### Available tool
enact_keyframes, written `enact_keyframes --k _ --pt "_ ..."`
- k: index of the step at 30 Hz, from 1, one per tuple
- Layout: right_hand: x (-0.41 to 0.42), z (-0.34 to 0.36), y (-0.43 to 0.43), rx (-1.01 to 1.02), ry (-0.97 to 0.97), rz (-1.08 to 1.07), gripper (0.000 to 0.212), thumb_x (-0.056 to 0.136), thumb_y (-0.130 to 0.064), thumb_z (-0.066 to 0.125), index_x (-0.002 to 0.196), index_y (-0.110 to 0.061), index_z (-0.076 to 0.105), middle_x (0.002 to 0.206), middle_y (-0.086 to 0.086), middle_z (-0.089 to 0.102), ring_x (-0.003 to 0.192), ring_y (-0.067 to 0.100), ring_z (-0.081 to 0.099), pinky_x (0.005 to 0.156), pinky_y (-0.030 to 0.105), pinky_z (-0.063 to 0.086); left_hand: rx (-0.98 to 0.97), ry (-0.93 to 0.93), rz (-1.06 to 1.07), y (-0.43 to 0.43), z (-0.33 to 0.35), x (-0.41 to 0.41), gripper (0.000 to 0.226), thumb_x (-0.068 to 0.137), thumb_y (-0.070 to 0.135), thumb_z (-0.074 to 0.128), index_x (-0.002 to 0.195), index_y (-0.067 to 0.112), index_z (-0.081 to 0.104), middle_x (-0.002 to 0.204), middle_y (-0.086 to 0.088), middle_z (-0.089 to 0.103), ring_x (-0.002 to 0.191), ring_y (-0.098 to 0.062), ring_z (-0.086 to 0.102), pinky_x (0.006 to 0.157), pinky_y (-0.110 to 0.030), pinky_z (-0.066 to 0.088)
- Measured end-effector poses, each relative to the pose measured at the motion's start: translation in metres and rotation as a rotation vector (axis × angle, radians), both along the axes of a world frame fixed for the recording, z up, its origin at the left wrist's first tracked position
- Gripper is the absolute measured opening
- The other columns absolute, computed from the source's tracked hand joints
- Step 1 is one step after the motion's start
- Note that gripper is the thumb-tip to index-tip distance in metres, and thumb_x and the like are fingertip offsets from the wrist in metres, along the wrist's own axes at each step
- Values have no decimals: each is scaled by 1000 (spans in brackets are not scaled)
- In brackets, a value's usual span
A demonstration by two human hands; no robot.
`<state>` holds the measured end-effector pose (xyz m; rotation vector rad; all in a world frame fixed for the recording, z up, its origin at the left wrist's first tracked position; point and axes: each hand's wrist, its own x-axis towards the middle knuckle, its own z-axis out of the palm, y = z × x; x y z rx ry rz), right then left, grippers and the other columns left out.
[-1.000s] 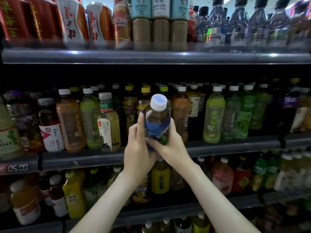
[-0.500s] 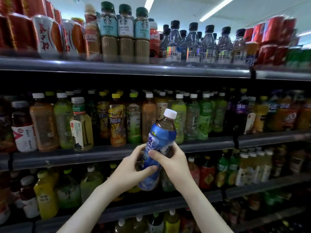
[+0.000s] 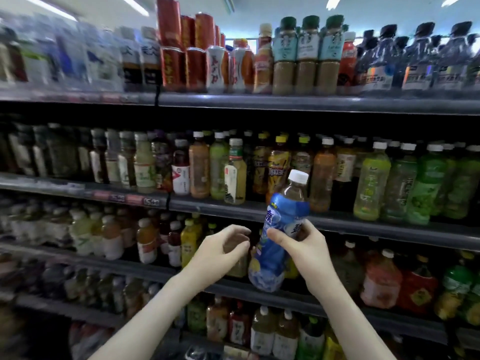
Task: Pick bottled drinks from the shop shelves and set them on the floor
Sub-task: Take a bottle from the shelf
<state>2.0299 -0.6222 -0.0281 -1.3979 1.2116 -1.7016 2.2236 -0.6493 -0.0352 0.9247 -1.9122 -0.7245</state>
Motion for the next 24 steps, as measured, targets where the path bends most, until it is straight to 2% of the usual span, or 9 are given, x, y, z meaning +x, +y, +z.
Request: enact_keyframes --k 4,9,11,15,18,21,24 --pt "56 5 -22 -4 -7 73 58 46 -47 87 96 -24 71 94 -8 75 89 10 71 82 37 57 -89 -37 179 -16 -2 65 22 92 17 62 102 37 59 98 15 68 92 7 62 85 -16 48" --pt "132 1 -63 -15 -9 119 56 46 -47 85 97 -27 71 93 -12 75 87 6 70 69 20 54 -59 -74 363 -59 -17 165 23 93 25 59 110 39 54 100 18 62 87 9 60 71 -6 45" --pt "167 -1 -86 -6 -23 103 55 46 -47 85 95 -28 70 92 -13 74 86 5 70 71 23 54 -43 -102 422 -85 -23 210 27 93 26 59 118 35 53 102 19 59 87 9 58 70 -6 45" --pt "232 -6 -131 15 -49 64 53 51 -42 87 99 -27 70 95 -12 74 90 8 70 81 33 55 -89 -233 463 -138 -26 284 38 94 28 56 131 29 48 112 15 54 98 0 54 85 -20 47" --pt "262 -10 -154 45 -59 21 45 58 -32 89 99 -27 69 93 -13 74 90 8 69 79 30 54 -119 -233 398 -166 -19 305 41 93 24 57 133 28 48 121 8 55 103 -4 55 91 -26 48" --pt "273 -9 -166 72 -24 -2 49 55 -36 89 99 -29 69 93 -16 74 88 2 69 72 21 51 -116 -213 195 -186 -8 299 41 90 28 61 128 35 50 121 15 57 107 5 55 95 -25 47" --pt "271 -2 -169 75 -14 -11 57 48 -44 89 99 -30 69 95 -16 74 89 0 68 69 15 51 42 -288 -129 -188 -3 274 60 77 53 64 130 59 35 119 29 55 113 20 45 92 -4 39"
